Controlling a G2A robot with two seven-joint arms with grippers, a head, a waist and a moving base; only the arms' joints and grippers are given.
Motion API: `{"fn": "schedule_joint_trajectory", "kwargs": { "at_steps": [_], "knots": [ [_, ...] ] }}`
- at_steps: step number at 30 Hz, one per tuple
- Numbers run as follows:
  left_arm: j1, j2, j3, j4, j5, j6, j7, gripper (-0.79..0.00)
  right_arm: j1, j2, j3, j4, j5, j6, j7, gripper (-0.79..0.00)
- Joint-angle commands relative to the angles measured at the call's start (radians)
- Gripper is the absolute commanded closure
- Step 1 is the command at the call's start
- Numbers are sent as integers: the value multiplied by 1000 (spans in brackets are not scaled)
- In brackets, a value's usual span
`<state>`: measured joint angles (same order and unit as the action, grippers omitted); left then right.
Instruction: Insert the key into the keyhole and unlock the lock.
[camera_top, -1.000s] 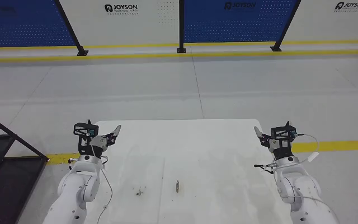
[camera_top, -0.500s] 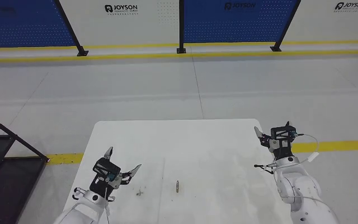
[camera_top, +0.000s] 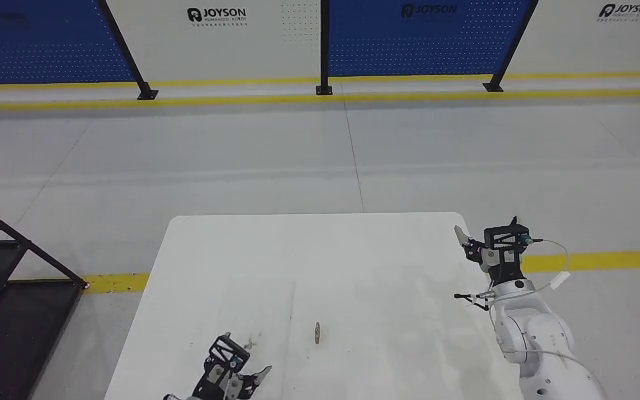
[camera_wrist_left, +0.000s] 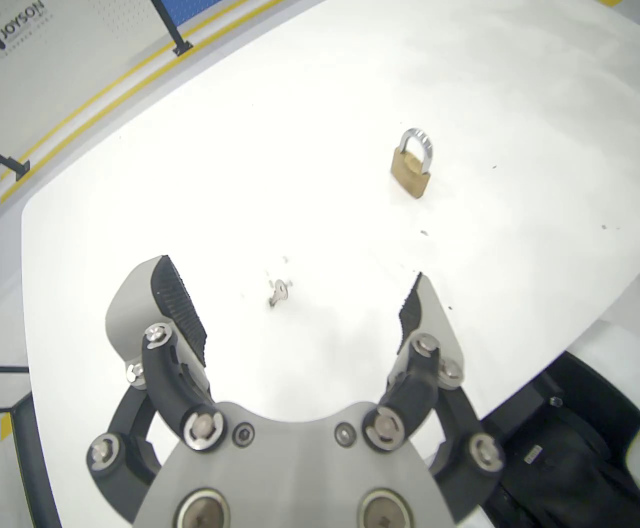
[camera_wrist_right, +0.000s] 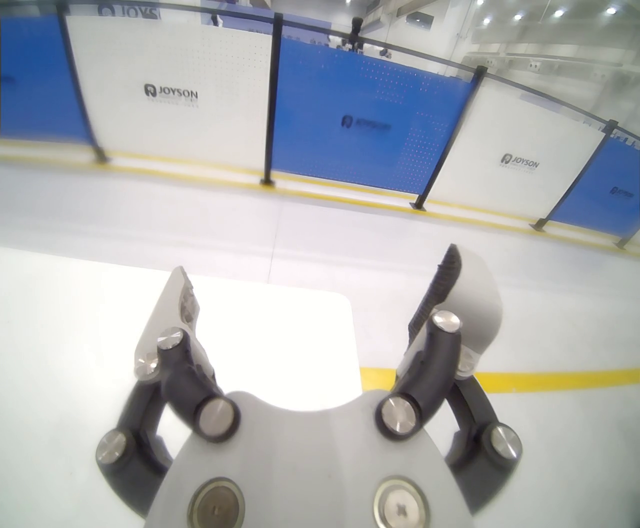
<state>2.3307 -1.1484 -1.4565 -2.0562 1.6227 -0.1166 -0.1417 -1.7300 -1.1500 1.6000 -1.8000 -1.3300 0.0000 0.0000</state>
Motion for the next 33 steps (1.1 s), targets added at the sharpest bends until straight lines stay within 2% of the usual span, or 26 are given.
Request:
{"fn": "schedule_joint_trajectory", "kwargs": {
  "at_steps": [1, 4, 9, 17, 20, 21, 22, 33],
  "knots": [
    [-19, -1, 13, 14, 7, 11, -28, -785, 0, 0, 0, 0, 0, 0, 0, -785],
    [-44, -3, 22, 28, 22, 31, -65, -705, 0, 0, 0, 0, 0, 0, 0, -785],
    [-86, -5, 23, 53, -9, 38, -130, -668, 0, 0, 0, 0, 0, 0, 0, -785],
    [-122, -3, 23, 78, -56, -17, -179, -637, 0, 0, 0, 0, 0, 0, 0, -785],
    [-135, -3, 31, 88, -54, -16, -184, -536, 0, 0, 0, 0, 0, 0, 0, -785],
    [-139, -4, 34, 92, -57, -13, -184, -480, 0, 0, 0, 0, 0, 0, 0, -785],
    [-144, -4, 37, 96, -59, -10, -185, -391, 0, 0, 0, 0, 0, 0, 0, -785],
    [-175, -7, 79, 124, -22, 18, -194, -348, 0, 0, 0, 0, 0, 0, 0, -785]
  ]
}}
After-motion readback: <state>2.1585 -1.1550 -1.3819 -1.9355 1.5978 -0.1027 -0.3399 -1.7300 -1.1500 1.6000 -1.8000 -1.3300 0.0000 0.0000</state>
